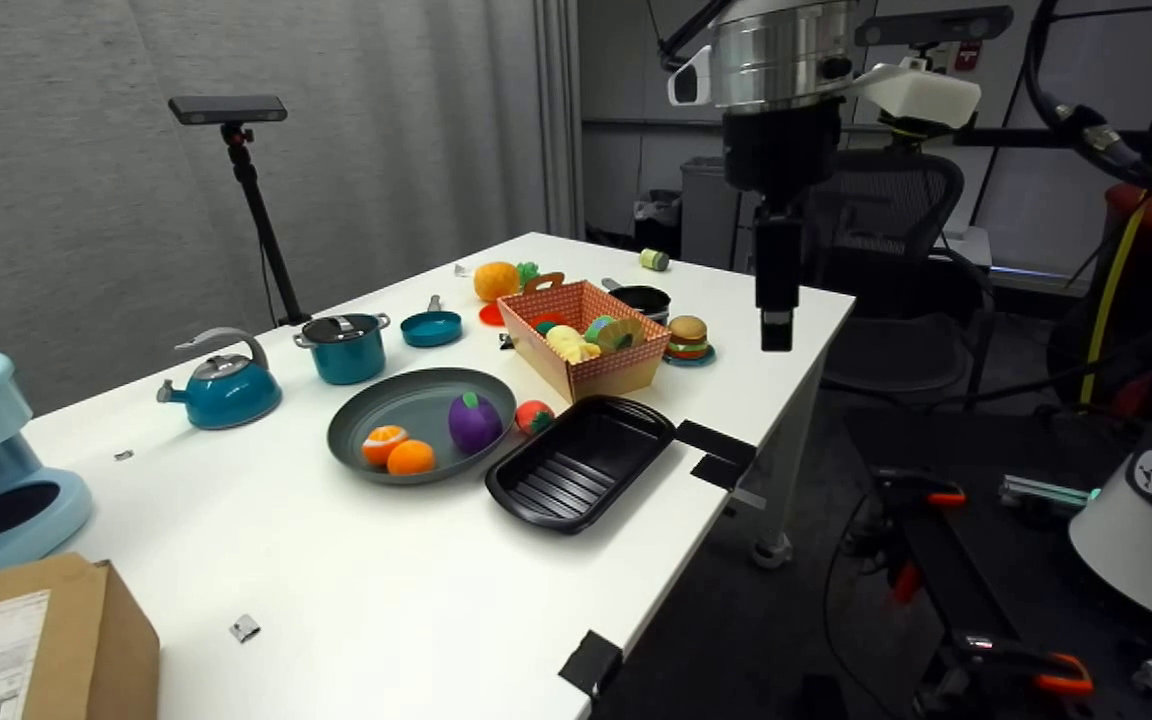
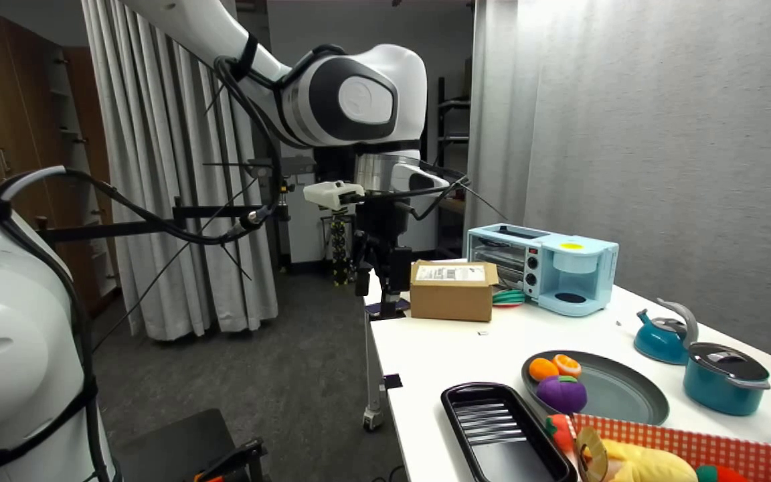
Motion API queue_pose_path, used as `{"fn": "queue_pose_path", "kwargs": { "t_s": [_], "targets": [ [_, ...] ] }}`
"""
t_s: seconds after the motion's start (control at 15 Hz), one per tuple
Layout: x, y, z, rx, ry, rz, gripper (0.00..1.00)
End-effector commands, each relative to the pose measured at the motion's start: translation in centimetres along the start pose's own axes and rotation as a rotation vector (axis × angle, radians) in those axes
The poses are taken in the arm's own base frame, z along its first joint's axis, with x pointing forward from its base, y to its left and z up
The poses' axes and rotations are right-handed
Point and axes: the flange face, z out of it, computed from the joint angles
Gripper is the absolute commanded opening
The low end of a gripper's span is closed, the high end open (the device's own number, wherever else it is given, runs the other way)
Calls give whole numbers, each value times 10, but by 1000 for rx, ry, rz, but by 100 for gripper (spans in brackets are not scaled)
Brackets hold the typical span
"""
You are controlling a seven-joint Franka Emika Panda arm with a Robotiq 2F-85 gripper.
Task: Move the purple and orange object one after the other from the black plate to the gray plate
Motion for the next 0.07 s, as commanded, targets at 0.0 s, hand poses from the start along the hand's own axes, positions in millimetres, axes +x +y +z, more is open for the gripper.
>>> {"fn": "queue_pose_path", "kwargs": {
  "t_s": [0.0],
  "targets": [
    [0,0,0,0,-1,0,100]
  ]
}}
